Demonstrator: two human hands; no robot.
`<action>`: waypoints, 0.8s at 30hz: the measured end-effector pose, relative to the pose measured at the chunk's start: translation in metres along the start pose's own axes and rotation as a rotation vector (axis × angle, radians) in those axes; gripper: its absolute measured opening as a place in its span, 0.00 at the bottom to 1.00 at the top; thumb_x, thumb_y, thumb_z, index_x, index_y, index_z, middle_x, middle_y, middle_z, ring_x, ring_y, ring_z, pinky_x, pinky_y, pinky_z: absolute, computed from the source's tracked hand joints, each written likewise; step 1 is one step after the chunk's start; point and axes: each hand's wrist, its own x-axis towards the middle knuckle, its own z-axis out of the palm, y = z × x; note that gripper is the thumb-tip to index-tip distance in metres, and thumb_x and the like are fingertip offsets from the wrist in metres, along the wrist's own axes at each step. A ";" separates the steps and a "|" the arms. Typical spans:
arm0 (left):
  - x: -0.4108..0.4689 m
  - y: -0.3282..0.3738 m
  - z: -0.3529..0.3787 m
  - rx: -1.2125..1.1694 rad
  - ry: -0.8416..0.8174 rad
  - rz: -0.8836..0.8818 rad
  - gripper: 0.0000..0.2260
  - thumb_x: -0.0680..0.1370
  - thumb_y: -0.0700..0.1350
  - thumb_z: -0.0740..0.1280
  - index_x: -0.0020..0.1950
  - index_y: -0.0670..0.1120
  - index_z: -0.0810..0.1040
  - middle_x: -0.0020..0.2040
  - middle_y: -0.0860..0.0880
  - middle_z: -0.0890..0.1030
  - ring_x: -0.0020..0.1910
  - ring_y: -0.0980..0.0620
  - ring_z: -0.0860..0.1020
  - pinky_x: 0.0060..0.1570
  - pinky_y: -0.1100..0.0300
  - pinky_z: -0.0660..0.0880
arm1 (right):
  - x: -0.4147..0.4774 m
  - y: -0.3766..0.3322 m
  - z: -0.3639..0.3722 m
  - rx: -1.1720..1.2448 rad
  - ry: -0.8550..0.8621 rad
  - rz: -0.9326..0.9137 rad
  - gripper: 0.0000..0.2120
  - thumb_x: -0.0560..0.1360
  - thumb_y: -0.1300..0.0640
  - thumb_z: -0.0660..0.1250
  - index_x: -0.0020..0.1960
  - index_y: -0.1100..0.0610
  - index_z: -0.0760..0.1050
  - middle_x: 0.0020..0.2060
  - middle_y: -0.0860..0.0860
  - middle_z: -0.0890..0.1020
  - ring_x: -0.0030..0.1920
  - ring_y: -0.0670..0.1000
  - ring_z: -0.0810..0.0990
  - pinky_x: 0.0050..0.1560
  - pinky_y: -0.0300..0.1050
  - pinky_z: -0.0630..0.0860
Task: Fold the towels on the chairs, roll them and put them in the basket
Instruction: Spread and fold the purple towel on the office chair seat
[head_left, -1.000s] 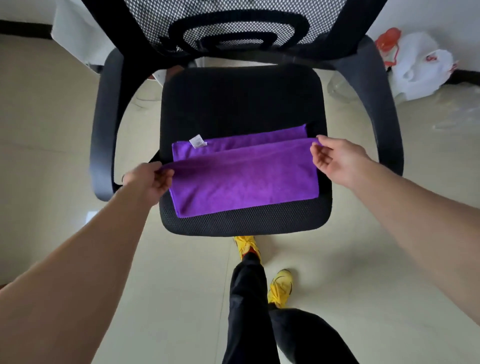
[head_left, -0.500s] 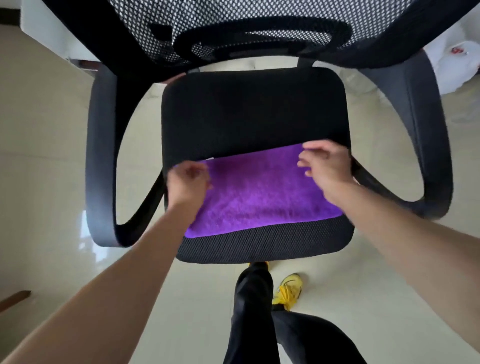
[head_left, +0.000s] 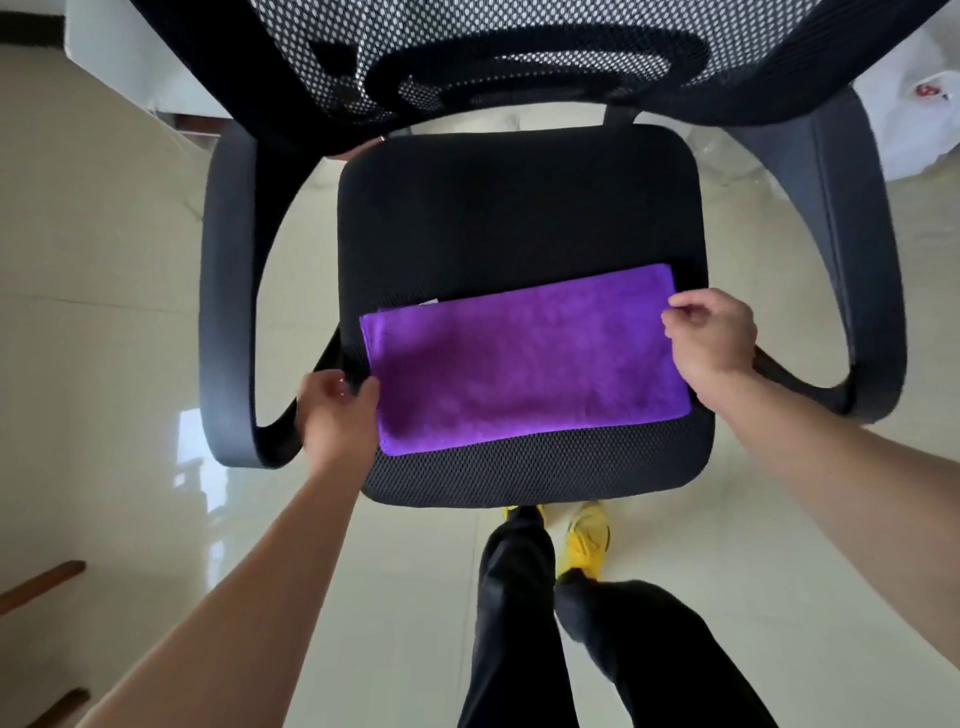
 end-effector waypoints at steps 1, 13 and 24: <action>-0.008 -0.006 -0.001 0.000 -0.024 -0.016 0.13 0.71 0.48 0.73 0.51 0.47 0.74 0.46 0.48 0.78 0.44 0.49 0.77 0.47 0.58 0.71 | -0.011 0.007 -0.002 -0.011 -0.017 -0.059 0.06 0.71 0.62 0.68 0.44 0.52 0.81 0.38 0.55 0.84 0.40 0.55 0.83 0.47 0.50 0.80; -0.040 -0.068 0.015 -0.151 -0.262 -0.298 0.14 0.70 0.47 0.75 0.32 0.45 0.72 0.32 0.45 0.69 0.35 0.48 0.67 0.36 0.52 0.66 | -0.041 0.064 -0.002 0.032 -0.337 0.142 0.03 0.74 0.60 0.69 0.44 0.52 0.79 0.34 0.48 0.84 0.32 0.45 0.84 0.26 0.36 0.73; -0.065 -0.033 0.025 0.316 -0.179 0.313 0.02 0.71 0.40 0.68 0.42 0.47 0.78 0.37 0.48 0.77 0.39 0.42 0.76 0.40 0.52 0.74 | -0.054 0.028 -0.003 -0.077 -0.363 -0.160 0.04 0.73 0.62 0.68 0.42 0.54 0.80 0.33 0.49 0.83 0.31 0.48 0.83 0.32 0.38 0.76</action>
